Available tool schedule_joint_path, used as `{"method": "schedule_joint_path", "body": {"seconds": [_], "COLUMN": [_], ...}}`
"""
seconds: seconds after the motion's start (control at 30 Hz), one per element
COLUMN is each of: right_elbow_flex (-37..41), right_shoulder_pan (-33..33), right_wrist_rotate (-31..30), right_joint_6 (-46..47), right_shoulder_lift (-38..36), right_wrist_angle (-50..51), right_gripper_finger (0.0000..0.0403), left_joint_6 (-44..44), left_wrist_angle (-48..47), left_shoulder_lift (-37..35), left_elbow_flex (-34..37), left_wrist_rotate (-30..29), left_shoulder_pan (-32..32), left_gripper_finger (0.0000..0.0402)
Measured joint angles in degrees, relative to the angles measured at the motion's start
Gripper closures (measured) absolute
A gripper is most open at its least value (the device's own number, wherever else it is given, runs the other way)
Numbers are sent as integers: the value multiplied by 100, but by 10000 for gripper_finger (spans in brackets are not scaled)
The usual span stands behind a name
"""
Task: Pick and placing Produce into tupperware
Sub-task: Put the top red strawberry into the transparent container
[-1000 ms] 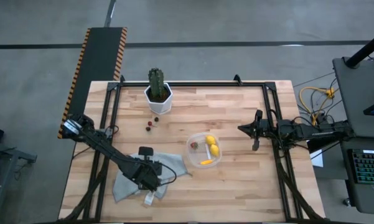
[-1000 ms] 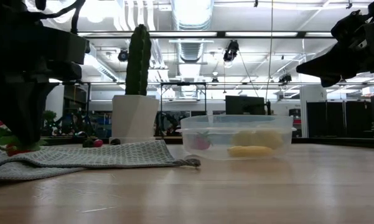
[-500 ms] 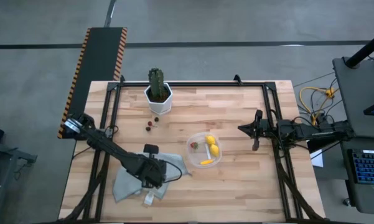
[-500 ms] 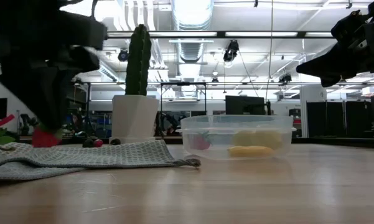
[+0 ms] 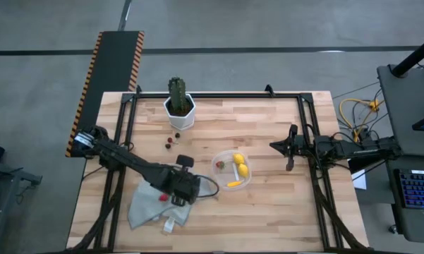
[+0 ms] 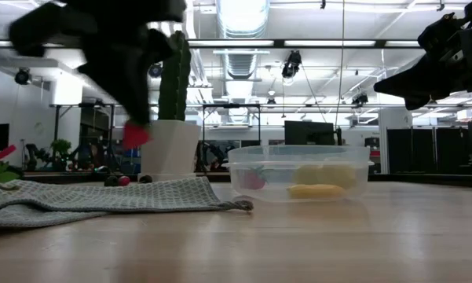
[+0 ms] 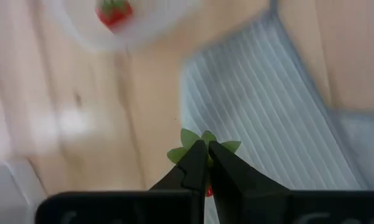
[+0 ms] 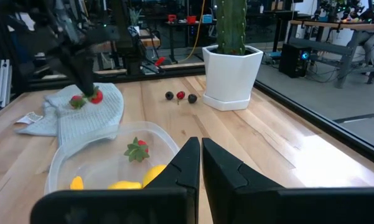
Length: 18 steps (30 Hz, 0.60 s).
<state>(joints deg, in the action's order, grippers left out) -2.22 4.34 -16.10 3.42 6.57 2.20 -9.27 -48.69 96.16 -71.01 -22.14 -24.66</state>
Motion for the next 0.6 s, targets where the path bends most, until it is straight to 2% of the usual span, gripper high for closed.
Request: {"method": "schedule_joint_path", "body": {"seconds": [0.2,0.33,0.6], "right_elbow_flex": [-1,0,-2], "right_shoulder_pan": [1,1,0], "right_wrist_rotate": [-2,-2,-2], "right_joint_6": [-26,-34,-44], "right_shoulder_lift": [1,0,0], "right_wrist_angle": [1,0,0], "right_gripper_finger": [394,394,394], "left_joint_6": [1444,2281,2951], "left_wrist_angle": [1065,1906,2889], "left_shoulder_lift": [0,0,105], "left_elbow_flex": [-242,-253,-251], "left_wrist_rotate": [-37,358,1034], "left_shoulder_pan": [461,801,1307], "left_gripper_finger": [402,402,402]}}
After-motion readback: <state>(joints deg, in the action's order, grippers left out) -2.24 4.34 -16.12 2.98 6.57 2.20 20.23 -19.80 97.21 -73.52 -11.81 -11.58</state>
